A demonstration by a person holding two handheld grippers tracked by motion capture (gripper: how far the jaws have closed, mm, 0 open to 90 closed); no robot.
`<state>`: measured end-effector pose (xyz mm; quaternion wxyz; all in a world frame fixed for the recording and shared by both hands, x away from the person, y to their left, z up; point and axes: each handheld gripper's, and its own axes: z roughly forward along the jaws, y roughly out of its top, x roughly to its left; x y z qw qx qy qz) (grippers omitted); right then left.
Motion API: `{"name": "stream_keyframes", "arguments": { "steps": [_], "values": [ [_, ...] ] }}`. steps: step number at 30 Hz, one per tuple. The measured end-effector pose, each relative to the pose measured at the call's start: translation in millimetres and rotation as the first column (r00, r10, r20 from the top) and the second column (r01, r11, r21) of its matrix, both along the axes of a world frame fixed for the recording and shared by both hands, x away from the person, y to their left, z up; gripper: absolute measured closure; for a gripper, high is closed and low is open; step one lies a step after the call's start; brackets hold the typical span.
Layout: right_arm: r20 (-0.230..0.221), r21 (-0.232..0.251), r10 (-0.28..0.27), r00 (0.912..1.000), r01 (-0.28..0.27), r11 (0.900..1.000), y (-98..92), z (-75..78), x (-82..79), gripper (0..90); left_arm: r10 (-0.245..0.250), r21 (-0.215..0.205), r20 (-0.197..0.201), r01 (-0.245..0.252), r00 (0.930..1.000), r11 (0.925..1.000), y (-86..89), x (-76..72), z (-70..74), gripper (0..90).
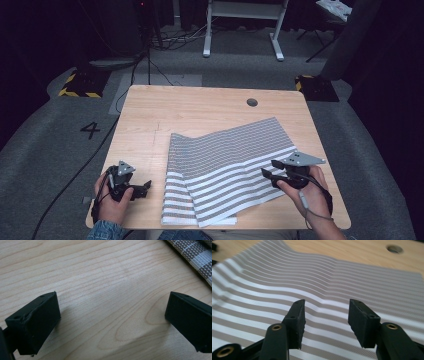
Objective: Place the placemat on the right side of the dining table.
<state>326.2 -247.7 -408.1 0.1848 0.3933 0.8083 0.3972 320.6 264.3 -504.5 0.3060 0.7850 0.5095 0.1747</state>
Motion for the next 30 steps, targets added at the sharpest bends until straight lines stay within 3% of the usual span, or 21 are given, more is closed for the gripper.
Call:
{"name": "stream_keyframes", "arguments": {
  "steps": [3, 7, 15, 19, 24, 30],
  "values": [
    [-0.028, -0.014, -0.087, 0.9958, 0.087, 0.996, -24.3, -12.5, 7.8, 46.4, 0.002, 0.0, 0.0, -0.002, 1.0, 1.0, -0.1, -0.1, 0.0, 0.1],
    [-0.053, -0.047, -0.193, 0.9797, 0.191, 0.981, -55.7, -28.5, 15.1, 42.8, 0.0, 0.0, 0.0, 0.0, 1.0, 1.0, 0.0, 0.0, 0.0, 0.1],
    [-0.104, -0.09, -0.345, 0.9328, 0.337, 0.937, -99.9, -56.6, 19.7, 37.1, 0.003, 0.0, 0.001, -0.003, 1.0, 1.0, -0.1, -0.1, 0.0, 0.1],
    [-0.134, -0.099, -0.39, 0.9109, 0.38, 0.92, -112.5, -70.0, 21.9, 35.3, 0.003, 0.0, 0.001, -0.003, 1.0, 1.0, -0.1, -0.1, 0.0, 0.1],
    [-0.153, -0.124, -0.417, 0.8958, 0.401, 0.907, -117.6, -80.0, 22.7, 30.3, 0.002, -0.001, 0.0, -0.002, 1.0, 1.0, -0.1, -0.1, 0.0, 0.1],
    [-0.146, -0.131, -0.417, 0.8973, 0.4, 0.907, -117.5, -81.1, 24.6, 29.6, -0.001, -0.002, -0.001, 0.001, 1.0, 1.0, -0.1, -0.1, -0.1, 0.1]
  ]
}}
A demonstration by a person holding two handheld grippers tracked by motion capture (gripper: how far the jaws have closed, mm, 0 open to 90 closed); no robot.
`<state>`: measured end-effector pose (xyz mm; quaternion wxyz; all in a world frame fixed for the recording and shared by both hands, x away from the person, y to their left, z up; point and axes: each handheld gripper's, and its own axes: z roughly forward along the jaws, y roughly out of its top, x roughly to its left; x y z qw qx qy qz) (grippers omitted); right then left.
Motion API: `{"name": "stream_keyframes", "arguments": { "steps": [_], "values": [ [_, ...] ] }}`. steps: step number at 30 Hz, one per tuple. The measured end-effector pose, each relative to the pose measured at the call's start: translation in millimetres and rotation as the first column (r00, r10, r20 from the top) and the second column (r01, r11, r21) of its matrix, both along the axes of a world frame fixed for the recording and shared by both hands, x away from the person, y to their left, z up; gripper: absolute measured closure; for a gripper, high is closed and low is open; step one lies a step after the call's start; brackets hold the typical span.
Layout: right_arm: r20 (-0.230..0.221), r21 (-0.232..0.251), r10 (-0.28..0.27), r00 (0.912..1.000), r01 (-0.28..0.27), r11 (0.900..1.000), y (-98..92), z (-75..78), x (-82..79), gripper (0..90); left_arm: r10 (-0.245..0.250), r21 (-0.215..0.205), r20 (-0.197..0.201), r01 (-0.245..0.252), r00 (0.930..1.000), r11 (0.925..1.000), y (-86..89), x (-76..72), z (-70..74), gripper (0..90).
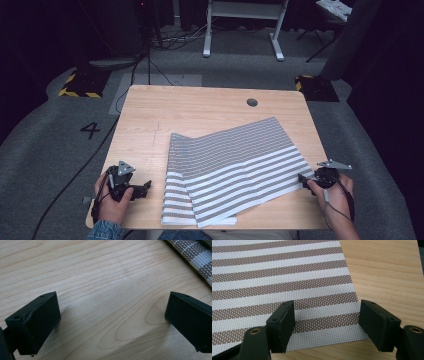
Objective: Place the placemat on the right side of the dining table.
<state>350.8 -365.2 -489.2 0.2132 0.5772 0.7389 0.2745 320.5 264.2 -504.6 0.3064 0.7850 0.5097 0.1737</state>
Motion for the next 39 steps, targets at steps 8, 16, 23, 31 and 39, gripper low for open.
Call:
{"name": "stream_keyframes", "arguments": {
  "steps": [8, 16, 23, 31, 39],
  "values": [
    [-0.006, -0.001, 0.058, 0.9983, -0.058, 0.998, 7.0, 4.0, -2.0, 57.5, 0.0, 0.001, 0.0, 0.0, 1.0, 1.0, 0.1, 0.0, 0.0, 0.1],
    [-0.016, 0.003, 0.137, 0.9905, -0.137, 0.991, 13.0, 6.8, -1.9, 85.6, 0.0, 0.001, 0.0, 0.0, 1.0, 1.0, -0.1, 0.0, 0.0, 0.2],
    [0.058, -0.015, 0.164, 0.9848, -0.163, 0.986, 8.0, 26.3, 3.0, 88.4, 0.0, 0.0, 0.0, 0.0, 1.0, 1.0, 0.0, 0.0, 0.0, 0.1],
    [0.14, -0.083, 0.162, 0.9767, -0.151, 0.985, -9.6, 66.7, 25.6, 88.7, 0.0, 0.001, 0.001, 0.0, 1.0, 1.0, 0.0, 0.0, 0.0, 0.2],
    [0.157, -0.114, 0.162, 0.9742, -0.145, 0.983, -27.1, 81.0, 60.9, 88.6, 0.001, 0.001, 0.001, -0.001, 1.0, 1.0, -0.1, -0.1, 0.0, 0.1]
  ]
}}
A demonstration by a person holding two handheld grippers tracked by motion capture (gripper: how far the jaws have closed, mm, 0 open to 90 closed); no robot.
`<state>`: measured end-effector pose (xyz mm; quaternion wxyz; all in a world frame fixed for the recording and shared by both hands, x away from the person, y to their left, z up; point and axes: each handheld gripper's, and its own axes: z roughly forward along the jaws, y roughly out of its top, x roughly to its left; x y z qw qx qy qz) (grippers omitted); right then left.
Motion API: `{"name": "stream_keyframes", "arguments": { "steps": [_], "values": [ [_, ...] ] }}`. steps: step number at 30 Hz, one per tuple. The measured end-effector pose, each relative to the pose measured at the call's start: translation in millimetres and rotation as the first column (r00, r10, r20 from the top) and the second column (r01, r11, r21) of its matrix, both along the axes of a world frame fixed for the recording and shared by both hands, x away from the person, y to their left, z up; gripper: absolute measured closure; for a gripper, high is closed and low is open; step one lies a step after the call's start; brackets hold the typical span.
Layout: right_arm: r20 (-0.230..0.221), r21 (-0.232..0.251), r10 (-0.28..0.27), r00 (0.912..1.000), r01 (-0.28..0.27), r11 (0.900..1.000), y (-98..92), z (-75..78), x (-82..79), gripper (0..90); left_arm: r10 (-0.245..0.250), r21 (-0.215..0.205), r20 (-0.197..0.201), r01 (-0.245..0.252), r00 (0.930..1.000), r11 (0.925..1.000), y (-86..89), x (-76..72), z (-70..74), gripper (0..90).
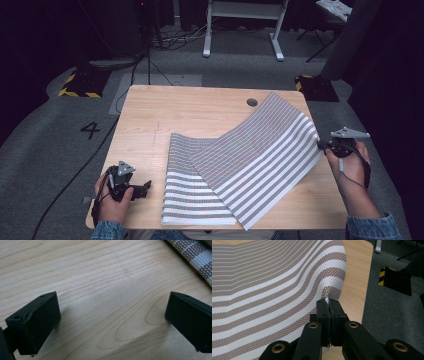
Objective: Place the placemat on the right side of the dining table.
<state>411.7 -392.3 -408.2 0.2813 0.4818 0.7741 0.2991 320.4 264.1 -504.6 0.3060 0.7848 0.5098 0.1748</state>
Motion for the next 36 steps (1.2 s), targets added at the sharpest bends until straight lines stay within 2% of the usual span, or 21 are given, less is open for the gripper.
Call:
{"name": "stream_keyframes", "arguments": {
  "steps": [5, 11, 13, 17, 19, 23, 26, 30, 31, 34, 36],
  "values": [
    [-0.013, 0.036, -0.035, 0.9993, 0.036, 0.999, -15.0, -9.9, 28.8, 88.6, -0.001, 0.0, 0.0, 0.001, 1.0, 1.0, 0.0, 0.0, 0.0, 0.1],
    [-0.025, 0.036, -0.081, 0.9964, 0.082, 0.996, -23.8, -22.3, 57.5, 88.0, 0.001, 0.0, 0.0, -0.001, 1.0, 1.0, 0.0, 0.0, 0.0, 0.1],
    [-0.026, 0.033, -0.081, 0.9964, 0.082, 0.996, -25.4, -25.8, 63.2, 86.4, -0.001, -0.001, -0.001, 0.001, 1.0, 1.0, 0.0, 0.0, -0.1, 0.1],
    [0.005, 0.033, -0.105, 0.9945, 0.105, 0.994, -28.9, -29.5, 68.0, 77.7, 0.001, 0.001, 0.0, -0.001, 1.0, 1.0, 0.1, 0.0, 0.0, 0.1],
    [0.008, 0.054, -0.11, 0.9939, 0.11, 0.992, -29.7, -29.7, 65.1, 73.2, 0.0, 0.0, -0.001, 0.0, 1.0, 1.0, 0.0, 0.0, 0.0, 0.1],
    [0.045, 0.054, -0.107, 0.9932, 0.105, 0.993, -25.1, -26.1, 52.6, 58.9, -0.001, 0.0, -0.002, 0.001, 1.0, 1.0, 0.0, 0.0, 0.0, 0.1],
    [0.062, 0.085, -0.072, 0.9955, 0.067, 0.994, -13.4, -19.7, 38.8, 54.6, -0.001, -0.001, -0.001, 0.001, 1.0, 1.0, 0.0, 0.0, 0.0, 0.1],
    [0.049, 0.132, 0.01, 0.9987, -0.017, 0.991, 16.6, -13.0, 17.0, 50.8, -0.001, 0.0, -0.001, 0.001, 1.0, 1.0, 0.0, 0.0, 0.0, 0.1],
    [0.044, 0.131, 0.036, 0.9984, -0.041, 0.99, 24.7, -12.0, 11.9, 50.7, -0.001, 0.0, 0.0, 0.001, 1.0, 1.0, 0.0, 0.0, 0.0, 0.1],
    [0.024, 0.15, 0.114, 0.9932, -0.116, 0.982, 53.2, -10.4, -2.4, 51.1, -0.001, -0.001, -0.001, 0.001, 1.0, 1.0, 0.0, 0.1, 0.0, 0.1],
    [0.01, 0.174, 0.163, 0.9865, -0.163, 0.971, 73.4, -10.8, -10.1, 51.4, 0.0, 0.001, 0.0, 0.0, 1.0, 1.0, 0.0, 0.1, 0.0, 0.1]
  ]
}}
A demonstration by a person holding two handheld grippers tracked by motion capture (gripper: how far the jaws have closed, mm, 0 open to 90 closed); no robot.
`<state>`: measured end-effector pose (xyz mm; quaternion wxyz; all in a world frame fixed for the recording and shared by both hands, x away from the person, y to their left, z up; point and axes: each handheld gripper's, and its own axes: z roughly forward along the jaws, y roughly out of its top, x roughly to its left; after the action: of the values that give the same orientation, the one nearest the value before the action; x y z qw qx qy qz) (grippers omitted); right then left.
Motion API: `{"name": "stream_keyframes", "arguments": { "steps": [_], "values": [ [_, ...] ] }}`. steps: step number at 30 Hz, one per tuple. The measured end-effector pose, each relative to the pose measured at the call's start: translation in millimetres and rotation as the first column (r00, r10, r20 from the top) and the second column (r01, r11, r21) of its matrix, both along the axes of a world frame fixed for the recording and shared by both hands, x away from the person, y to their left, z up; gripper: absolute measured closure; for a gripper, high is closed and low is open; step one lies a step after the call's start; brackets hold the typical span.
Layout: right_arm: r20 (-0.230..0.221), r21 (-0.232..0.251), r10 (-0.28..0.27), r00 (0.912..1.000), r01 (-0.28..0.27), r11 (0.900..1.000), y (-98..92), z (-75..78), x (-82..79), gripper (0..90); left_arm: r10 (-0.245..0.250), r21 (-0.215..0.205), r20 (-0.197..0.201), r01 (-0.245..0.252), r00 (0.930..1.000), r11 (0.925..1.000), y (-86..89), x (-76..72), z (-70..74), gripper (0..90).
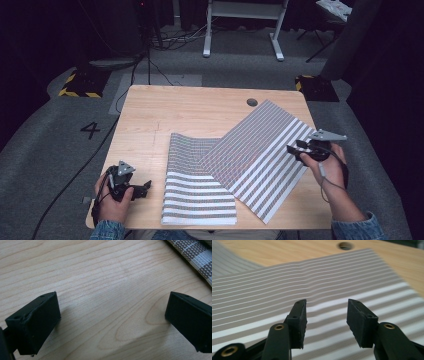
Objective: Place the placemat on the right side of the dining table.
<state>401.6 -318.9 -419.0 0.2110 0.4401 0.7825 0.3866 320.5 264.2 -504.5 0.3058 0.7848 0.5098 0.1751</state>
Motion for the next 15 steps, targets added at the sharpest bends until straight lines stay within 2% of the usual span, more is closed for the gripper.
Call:
{"name": "stream_keyframes", "arguments": {
  "steps": [3, 6, 9, 15],
  "values": [
    [-0.026, 0.006, 0.078, 0.9966, -0.078, 0.997, 31.1, -2.6, -9.6, 52.1, -0.001, -0.002, -0.001, 0.001, 1.0, 1.0, -0.1, 0.0, 0.0, 0.1],
    [-0.052, 0.016, 0.155, 0.9865, -0.155, 0.988, 62.4, -6.9, -16.8, 52.1, 0.0, 0.001, 0.001, 0.0, 1.0, 1.0, 0.0, 0.0, 0.0, 0.1],
    [-0.073, 0.029, 0.23, 0.9704, -0.229, 0.973, 97.2, -13.0, -22.6, 51.5, -0.001, -0.002, -0.001, 0.001, 1.0, 1.0, 0.0, 0.0, -0.1, 0.1],
    [-0.102, 0.036, 0.33, 0.9385, -0.328, 0.944, 152.6, -30.2, -26.8, 47.3, -0.001, -0.002, -0.001, 0.001, 1.0, 1.0, 0.0, 0.0, -0.1, 0.1]
  ]
}}
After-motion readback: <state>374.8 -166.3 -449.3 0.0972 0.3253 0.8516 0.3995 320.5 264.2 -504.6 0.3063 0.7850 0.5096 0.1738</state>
